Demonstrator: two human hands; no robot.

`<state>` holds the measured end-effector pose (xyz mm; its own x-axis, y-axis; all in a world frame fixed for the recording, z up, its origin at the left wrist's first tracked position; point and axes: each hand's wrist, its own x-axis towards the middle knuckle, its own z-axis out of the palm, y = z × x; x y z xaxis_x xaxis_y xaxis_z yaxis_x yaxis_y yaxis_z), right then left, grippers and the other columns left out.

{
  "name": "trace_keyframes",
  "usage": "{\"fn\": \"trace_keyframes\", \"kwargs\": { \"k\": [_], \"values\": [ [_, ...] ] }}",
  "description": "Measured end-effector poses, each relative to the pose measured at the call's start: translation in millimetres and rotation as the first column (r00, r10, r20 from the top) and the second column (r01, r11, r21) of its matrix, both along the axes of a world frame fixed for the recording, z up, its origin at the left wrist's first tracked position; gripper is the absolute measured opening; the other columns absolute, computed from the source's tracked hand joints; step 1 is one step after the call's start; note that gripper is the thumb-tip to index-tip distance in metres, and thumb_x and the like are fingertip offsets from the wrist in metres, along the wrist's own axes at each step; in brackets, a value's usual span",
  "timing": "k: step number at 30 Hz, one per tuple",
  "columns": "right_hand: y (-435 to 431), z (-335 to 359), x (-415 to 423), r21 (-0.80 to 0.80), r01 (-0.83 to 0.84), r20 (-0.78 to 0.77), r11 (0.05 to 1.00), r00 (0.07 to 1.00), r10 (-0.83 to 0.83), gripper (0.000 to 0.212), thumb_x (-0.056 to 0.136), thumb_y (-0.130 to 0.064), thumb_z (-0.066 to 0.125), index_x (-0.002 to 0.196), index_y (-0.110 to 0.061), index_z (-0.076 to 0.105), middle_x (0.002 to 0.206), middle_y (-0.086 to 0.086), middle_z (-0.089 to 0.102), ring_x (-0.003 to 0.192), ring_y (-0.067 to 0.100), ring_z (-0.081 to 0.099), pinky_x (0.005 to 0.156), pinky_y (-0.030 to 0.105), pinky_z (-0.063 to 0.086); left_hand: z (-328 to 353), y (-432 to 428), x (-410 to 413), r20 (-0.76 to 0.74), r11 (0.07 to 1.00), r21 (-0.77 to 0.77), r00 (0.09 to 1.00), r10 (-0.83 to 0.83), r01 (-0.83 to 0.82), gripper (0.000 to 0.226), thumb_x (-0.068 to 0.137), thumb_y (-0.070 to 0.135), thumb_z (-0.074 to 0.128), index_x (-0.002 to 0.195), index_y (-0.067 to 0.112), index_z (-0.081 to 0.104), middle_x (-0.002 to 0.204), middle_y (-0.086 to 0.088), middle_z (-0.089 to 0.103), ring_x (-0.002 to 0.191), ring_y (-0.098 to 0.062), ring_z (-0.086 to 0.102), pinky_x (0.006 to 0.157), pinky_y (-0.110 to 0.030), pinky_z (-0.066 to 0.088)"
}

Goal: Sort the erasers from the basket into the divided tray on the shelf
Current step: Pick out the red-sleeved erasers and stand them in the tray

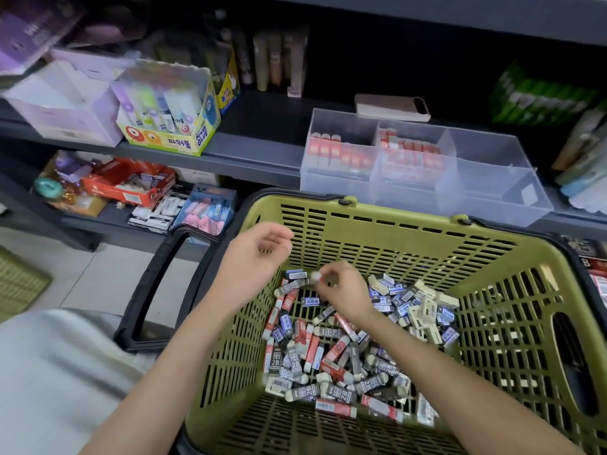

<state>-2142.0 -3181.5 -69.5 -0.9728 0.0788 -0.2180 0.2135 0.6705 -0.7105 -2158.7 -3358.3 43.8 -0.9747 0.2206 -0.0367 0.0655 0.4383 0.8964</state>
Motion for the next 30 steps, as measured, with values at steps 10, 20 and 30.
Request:
{"fn": "trace_keyframes", "kwargs": {
  "k": [10,20,30],
  "values": [
    [-20.2,63.7,-5.6,-0.942,0.116,0.126,0.315,0.992,0.013,0.027,0.074,-0.005,0.065,0.101,-0.003,0.068,0.098,0.010,0.071,0.091,0.020,0.067,0.082,0.027,0.055,-8.4,1.4,4.2,-0.002,0.988,-0.142,0.998,-0.067,0.067,0.023,0.099,0.026,0.045,0.117,0.024,0.060,0.076,0.004,0.064,0.052,-0.005,0.061,0.047,-0.012,0.044],
    [-34.2,-49.6,-21.9,0.457,-0.357,0.000,0.814,0.916,0.402,0.052,0.084,-0.041,0.063,0.131,-0.024,0.049,0.118,0.000,0.054,0.110,0.023,0.048,0.091,0.035,0.038,4.1,-7.7,-1.6,-0.242,0.951,0.290,0.952,0.186,-0.113,0.016,0.096,0.031,0.039,0.099,0.034,0.055,0.068,0.006,0.061,0.060,-0.004,0.055,0.055,-0.016,0.042],
    [43.7,-41.1,14.5,0.570,-0.264,-0.040,0.778,0.937,0.348,0.038,0.079,-0.057,0.060,0.093,-0.023,0.069,0.088,-0.005,0.065,0.086,0.018,0.056,0.080,0.028,0.039,5.0,-8.8,-3.0,-0.190,0.917,0.386,0.963,0.191,-0.106,0.016,0.097,0.030,0.041,0.095,0.033,0.057,0.067,0.004,0.061,0.059,-0.010,0.054,0.052,-0.020,0.042]
  ]
}}
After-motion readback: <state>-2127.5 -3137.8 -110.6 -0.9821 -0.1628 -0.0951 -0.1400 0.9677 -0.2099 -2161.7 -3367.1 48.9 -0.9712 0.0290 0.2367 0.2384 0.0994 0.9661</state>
